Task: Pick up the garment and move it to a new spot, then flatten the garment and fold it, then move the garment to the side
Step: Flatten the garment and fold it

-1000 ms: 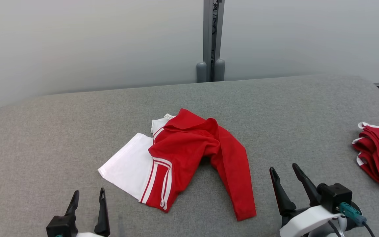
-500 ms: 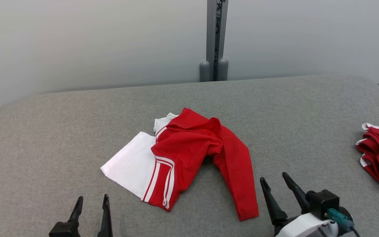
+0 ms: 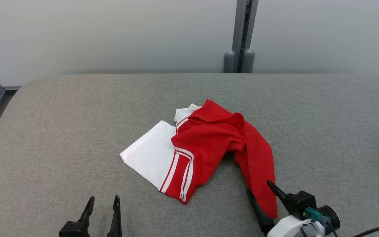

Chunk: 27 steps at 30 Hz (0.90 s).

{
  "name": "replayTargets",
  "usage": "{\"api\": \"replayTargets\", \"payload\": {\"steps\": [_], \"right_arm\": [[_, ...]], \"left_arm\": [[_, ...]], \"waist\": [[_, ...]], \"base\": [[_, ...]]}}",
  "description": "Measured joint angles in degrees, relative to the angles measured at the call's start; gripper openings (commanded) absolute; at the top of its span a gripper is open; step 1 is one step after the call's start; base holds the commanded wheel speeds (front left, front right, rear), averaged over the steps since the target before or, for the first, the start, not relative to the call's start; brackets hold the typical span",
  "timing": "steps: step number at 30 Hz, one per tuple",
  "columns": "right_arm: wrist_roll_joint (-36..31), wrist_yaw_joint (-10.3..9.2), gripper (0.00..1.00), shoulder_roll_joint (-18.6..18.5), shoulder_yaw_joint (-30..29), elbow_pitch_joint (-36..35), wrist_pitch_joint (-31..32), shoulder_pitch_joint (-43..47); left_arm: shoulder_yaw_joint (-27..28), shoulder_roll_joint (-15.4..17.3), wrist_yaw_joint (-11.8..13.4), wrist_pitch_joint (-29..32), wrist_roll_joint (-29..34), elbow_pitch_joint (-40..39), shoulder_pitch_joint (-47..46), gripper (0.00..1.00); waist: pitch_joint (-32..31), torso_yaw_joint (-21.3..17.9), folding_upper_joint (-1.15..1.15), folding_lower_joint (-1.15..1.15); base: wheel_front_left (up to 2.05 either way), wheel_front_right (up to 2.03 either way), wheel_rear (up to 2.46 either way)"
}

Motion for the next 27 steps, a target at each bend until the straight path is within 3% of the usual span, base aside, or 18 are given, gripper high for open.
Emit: {"api": "replayTargets", "payload": {"steps": [8, 10, 12, 13, 21, 27], "right_arm": [[-2.61, 0.0, 0.99, -0.03, -2.21, 5.15, 0.01, -3.32], [-3.24, 0.0, 0.93, -0.02, -2.44, 5.42, 0.0, -3.72], [-3.52, 0.0, 0.43, -0.03, -2.68, 5.82, 0.0, -3.98], [-3.37, 0.0, 0.0, 0.0, -3.21, 5.6, 0.01, -4.08], [-2.52, 0.0, 0.0, -0.13, -11.62, 0.24, 0.0, -7.01], [-5.43, 0.0, 0.0, -4.72, -19.61, 0.08, 0.01, -13.95]], "left_arm": [[-0.51, 0.0, 0.41, -0.01, -1.1, 0.07, -0.96, 1.0], [-0.75, 0.0, 0.62, -0.01, -1.57, 0.05, -1.01, 1.0], [-1.08, 0.0, 0.68, 0.0, -2.09, 0.05, -1.18, 1.0], [-1.3, 0.0, 0.81, 0.0, -2.16, 0.05, -1.33, 1.0], [-2.47, -0.01, 1.18, 0.0, -2.93, -0.37, -2.36, 1.0], [-4.33, -0.03, 1.07, 0.0, -3.18, -0.54, -4.75, 1.0]], "waist": [[2.53, 2.45, 0.0, 0.0], [2.85, 2.58, 0.0, 0.0], [3.13, 2.6, 0.0, 0.0], [3.25, 2.59, 0.0, 0.0], [4.41, 2.04, 0.0, 0.0], [6.4, 2.59, 0.0, 0.0]], "base": [[0.0, 0.0, 0.0], [0.0, 0.0, 0.0], [0.0, 0.0, 0.0], [0.0, 0.0, 0.0], [0.0, 0.0, 0.0], [0.0, 0.0, 0.0]]}}
